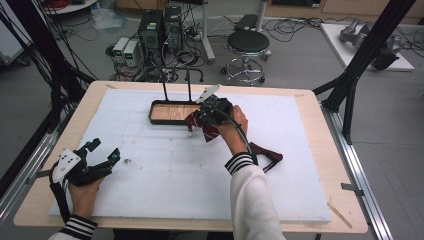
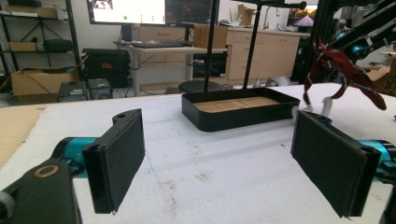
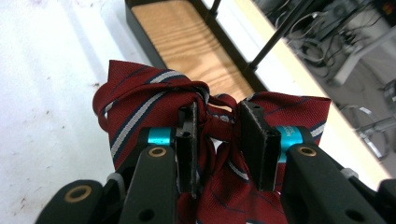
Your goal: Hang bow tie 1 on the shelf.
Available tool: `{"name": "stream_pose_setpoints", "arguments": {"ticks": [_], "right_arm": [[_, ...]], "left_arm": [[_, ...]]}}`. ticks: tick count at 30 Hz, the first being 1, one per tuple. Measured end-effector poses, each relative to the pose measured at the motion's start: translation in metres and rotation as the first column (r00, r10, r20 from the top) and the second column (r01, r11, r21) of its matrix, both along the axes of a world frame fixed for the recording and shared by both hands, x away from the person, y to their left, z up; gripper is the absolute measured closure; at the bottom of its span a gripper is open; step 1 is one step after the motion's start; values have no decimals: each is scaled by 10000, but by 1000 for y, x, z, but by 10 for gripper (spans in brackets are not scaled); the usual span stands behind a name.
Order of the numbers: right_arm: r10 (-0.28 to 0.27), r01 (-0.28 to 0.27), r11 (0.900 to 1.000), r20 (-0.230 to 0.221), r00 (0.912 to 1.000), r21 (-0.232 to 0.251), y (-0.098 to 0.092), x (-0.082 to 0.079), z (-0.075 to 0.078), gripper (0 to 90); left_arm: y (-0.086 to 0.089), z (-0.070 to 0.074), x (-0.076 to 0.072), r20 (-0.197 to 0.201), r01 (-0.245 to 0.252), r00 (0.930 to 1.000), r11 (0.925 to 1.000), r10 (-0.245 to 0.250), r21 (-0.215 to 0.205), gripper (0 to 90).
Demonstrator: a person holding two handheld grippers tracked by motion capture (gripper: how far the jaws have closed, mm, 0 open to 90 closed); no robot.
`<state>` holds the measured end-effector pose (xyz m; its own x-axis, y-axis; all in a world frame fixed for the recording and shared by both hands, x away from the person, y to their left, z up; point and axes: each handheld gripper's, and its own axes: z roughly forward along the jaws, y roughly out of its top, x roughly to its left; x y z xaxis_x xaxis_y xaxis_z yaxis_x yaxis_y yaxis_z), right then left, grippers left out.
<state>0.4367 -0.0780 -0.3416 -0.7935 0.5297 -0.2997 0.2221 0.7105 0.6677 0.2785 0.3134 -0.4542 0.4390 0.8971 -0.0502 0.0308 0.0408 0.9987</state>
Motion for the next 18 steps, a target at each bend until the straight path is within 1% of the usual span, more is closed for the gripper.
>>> {"name": "stream_pose_setpoints", "arguments": {"ticks": [4,6,9,13,17,18], "right_arm": [[61,-71,9997,461,9989,230,-2,-5,8,686],[79,-99,9994,607,9981,336,-3,-7,11,685],[147,-182,9991,912,9957,382,-5,-10,16,686],[116,-188,9981,1197,9927,589,-9,-13,21,686],[-37,-70,9965,1273,9919,833,-13,-15,26,686],[-16,-102,9963,1366,9906,855,-14,-14,27,685]], "left_arm": [[0,0,0,-14,-5,10000,10000,5,3,178],[0,0,0,-18,-6,10000,10000,6,11,178],[0,0,0,-19,-9,10000,10000,9,8,178],[0,0,0,3,-20,10000,10000,20,-16,178],[-1,0,1,-3,-28,10000,10000,28,-16,178],[-1,0,1,-7,-30,10000,10000,30,-11,178]]}}
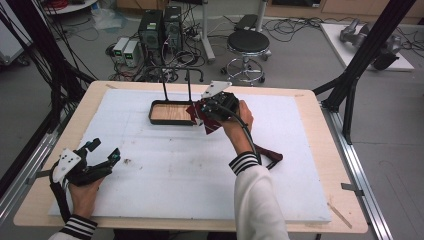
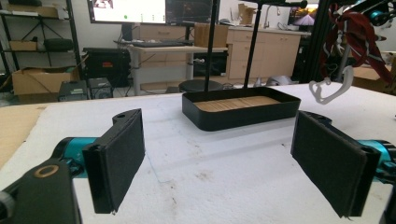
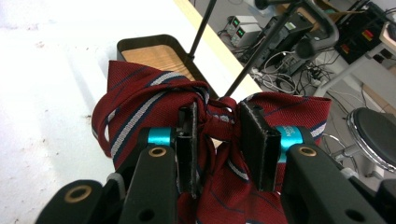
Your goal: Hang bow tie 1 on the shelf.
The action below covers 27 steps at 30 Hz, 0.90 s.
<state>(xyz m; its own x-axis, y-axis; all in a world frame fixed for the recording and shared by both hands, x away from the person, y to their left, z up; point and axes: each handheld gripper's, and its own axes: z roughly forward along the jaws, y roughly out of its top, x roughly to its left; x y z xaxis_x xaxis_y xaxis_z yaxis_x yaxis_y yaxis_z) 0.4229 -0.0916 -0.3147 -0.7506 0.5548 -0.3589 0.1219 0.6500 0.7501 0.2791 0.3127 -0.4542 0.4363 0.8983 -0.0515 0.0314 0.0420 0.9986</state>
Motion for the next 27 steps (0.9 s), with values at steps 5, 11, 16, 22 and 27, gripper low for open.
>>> {"name": "stream_pose_setpoints", "arguments": {"ticks": [5,11,16,22,27], "right_arm": [[-93,88,9996,199,9998,278,-2,1,8,685],[-234,210,9986,487,9985,495,-3,5,23,685],[-567,516,9957,652,9963,769,-5,8,31,685],[-578,509,9950,799,9951,855,-4,11,39,685],[-563,484,9942,812,9951,965,-1,15,40,685]], "left_arm": [[0,0,0,-34,-5,10000,10000,5,19,179],[0,0,0,-42,1,10000,10000,-1,3,178],[1,0,0,-64,-15,10000,10000,15,-8,178],[1,0,0,-74,-19,10000,10000,19,-5,178],[1,0,0,-80,-12,10000,10000,12,-5,178]]}}
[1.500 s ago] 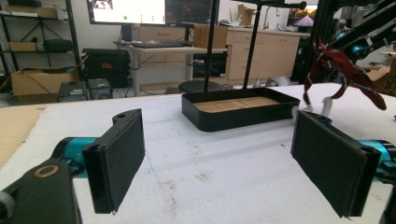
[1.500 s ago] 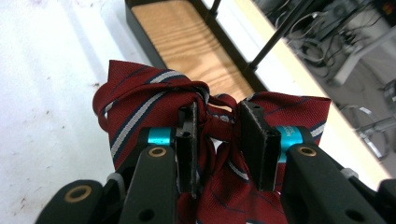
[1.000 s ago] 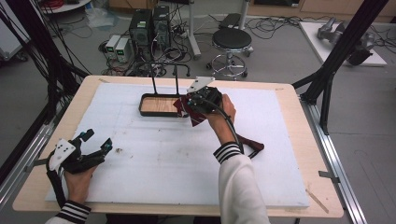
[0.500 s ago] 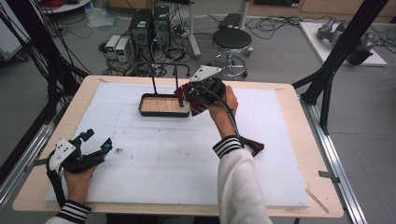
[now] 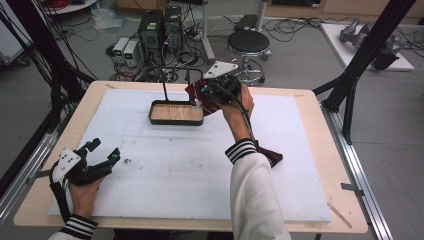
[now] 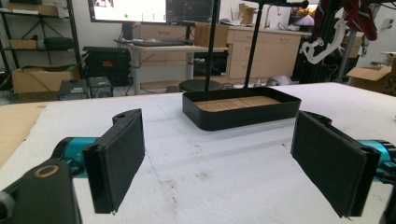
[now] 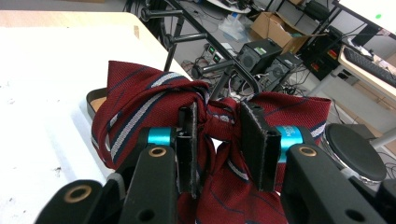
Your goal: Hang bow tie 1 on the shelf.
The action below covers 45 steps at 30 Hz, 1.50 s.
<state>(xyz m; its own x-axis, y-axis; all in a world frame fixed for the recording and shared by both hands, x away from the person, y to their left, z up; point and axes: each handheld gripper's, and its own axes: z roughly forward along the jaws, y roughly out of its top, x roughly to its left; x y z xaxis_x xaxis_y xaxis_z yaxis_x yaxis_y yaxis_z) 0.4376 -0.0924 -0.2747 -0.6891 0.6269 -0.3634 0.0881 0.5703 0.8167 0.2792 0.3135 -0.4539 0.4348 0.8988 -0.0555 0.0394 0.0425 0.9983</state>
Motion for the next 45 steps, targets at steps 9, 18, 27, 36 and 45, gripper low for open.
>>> {"name": "stream_pose_setpoints", "arguments": {"ticks": [9,18,27,36,45], "right_arm": [[81,-86,9997,229,9997,227,9,12,9,685],[-235,223,9990,291,9993,398,11,28,13,685],[-741,733,9962,170,9971,462,2,39,15,684],[-1170,1173,9924,-111,9931,365,-12,45,12,684],[-1469,1476,9889,-417,9883,147,-20,49,6,683]], "left_arm": [[0,0,0,19,14,10000,10000,-14,-37,178],[0,0,0,-7,-6,10000,10000,6,-47,178],[0,0,0,12,-1,10000,10000,1,-39,178],[0,0,0,1,5,10000,10000,-5,-8,178],[0,0,0,9,5,10000,10000,-5,-10,178]]}}
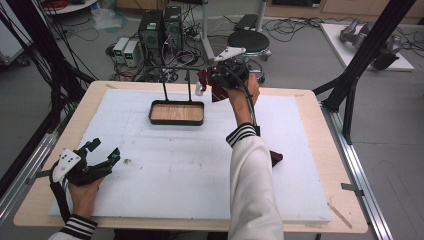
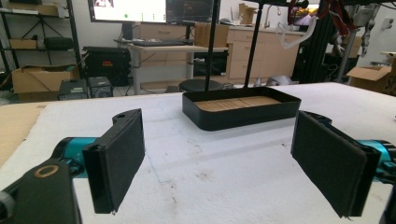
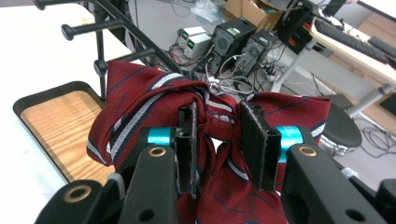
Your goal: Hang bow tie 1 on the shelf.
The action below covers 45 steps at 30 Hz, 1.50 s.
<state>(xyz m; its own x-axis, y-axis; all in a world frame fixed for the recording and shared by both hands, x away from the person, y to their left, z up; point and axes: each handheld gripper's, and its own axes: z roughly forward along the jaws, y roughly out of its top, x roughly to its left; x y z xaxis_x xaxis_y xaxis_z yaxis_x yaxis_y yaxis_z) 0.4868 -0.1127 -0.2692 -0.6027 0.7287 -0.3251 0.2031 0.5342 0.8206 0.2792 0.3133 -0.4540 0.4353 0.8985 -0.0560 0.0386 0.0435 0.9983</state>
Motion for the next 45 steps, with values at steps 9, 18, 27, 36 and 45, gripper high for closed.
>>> {"name": "stream_pose_setpoints", "arguments": {"ticks": [9,18,27,36,45], "right_arm": [[-252,251,9997,-317,9992,-35,-8,2,-9,683],[-359,369,9992,-741,9966,121,-12,4,-15,682],[-396,455,9980,-1293,9908,434,-16,7,-28,682],[-296,444,9963,-1914,9811,736,-17,9,-47,680],[-66,331,9949,-2653,9641,953,-10,15,-63,679]], "left_arm": [[0,0,0,11,18,10000,10000,-18,19,178],[0,0,0,30,28,10000,10000,-28,1,178],[0,0,0,33,29,10000,10000,-29,13,178],[0,0,0,43,32,10000,10000,-32,14,178],[0,0,0,70,33,10000,10000,-33,10,178]]}}
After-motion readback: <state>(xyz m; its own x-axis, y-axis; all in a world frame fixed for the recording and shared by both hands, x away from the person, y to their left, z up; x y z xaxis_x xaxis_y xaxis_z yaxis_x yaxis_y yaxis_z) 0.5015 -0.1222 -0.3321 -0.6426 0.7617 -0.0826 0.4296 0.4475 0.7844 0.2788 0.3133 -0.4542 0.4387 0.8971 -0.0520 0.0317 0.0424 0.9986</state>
